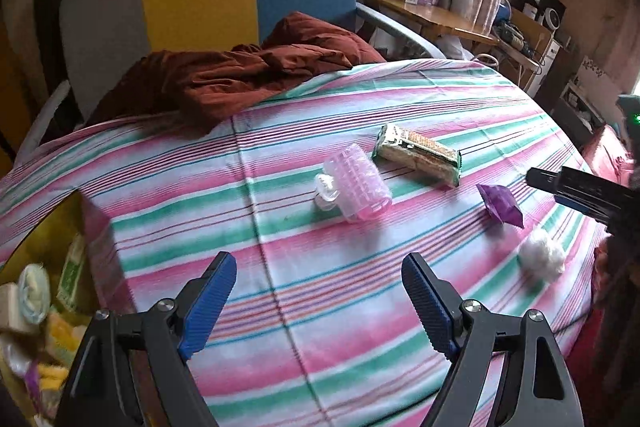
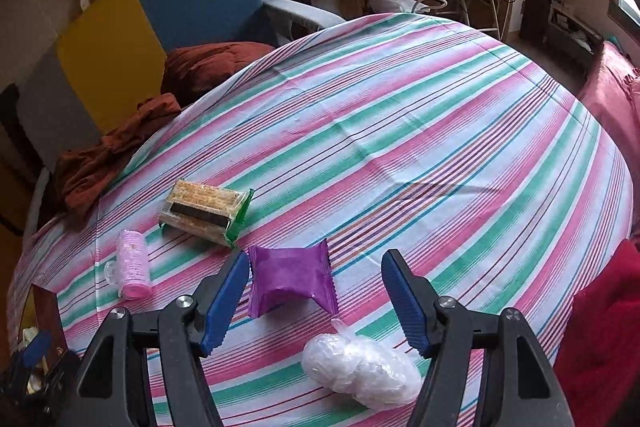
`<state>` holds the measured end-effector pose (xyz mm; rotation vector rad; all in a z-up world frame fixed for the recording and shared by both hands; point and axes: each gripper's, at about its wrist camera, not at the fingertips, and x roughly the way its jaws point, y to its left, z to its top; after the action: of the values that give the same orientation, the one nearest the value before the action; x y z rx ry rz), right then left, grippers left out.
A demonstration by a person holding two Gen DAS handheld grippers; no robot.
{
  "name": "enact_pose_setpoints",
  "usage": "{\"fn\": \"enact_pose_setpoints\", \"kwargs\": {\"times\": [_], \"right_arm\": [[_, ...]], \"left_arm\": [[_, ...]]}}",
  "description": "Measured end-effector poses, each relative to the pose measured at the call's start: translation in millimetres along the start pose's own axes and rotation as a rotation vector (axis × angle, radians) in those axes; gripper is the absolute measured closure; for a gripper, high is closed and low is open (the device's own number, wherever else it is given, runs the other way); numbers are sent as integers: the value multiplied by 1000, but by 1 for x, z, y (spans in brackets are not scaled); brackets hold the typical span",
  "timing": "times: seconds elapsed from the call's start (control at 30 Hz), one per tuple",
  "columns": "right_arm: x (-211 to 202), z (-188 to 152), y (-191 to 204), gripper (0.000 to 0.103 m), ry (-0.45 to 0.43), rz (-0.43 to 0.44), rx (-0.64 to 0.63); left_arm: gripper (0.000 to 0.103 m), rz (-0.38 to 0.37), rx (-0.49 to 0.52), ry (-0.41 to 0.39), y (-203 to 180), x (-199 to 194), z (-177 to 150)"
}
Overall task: Organize objects
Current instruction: 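Move both tools from the gold tray back toward the remaining items, then grasp the pink hair roller with left tool while right tool grasps purple packet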
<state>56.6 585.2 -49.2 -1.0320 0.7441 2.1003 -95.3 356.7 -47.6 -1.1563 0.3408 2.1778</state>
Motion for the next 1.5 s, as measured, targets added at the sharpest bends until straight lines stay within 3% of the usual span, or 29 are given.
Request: {"fn": "enact_pose_setpoints", "kwargs": {"times": [0.2, 0.3, 0.4, 0.57, 0.97, 1.07, 1.13, 1.2, 1.37, 1.5], "right_arm": [[-3, 9, -34, 33, -21, 26, 173], [5, 10, -40, 33, 14, 49, 204], [18, 11, -23, 33, 68, 81, 125], [39, 1, 15, 33, 149, 31, -61], [61, -2, 17, 33, 217, -6, -101], [61, -4, 20, 41, 217, -17, -132], [62, -6, 23, 53, 215, -40, -162], [62, -7, 26, 57, 213, -53, -185], [61, -9, 31, 58, 200, -60, -236], [59, -11, 38, 58, 195, -18, -264]], "left_arm": [[17, -16, -9, 44, -8, 33, 25], [17, -30, -39, 59, -8, 45, 33], [17, -32, -60, 57, -7, 54, 40], [17, -63, -113, 73, 1, 64, 44], [15, -72, -105, 94, -1, 89, 57], [15, -51, -90, 98, -4, 99, 60], [21, -46, -78, 109, -6, 106, 61], [37, -65, -71, 129, -6, 113, 59], [38, -53, -39, 94, -10, 107, 47], [39, -28, -34, 77, -8, 93, 36]]}}
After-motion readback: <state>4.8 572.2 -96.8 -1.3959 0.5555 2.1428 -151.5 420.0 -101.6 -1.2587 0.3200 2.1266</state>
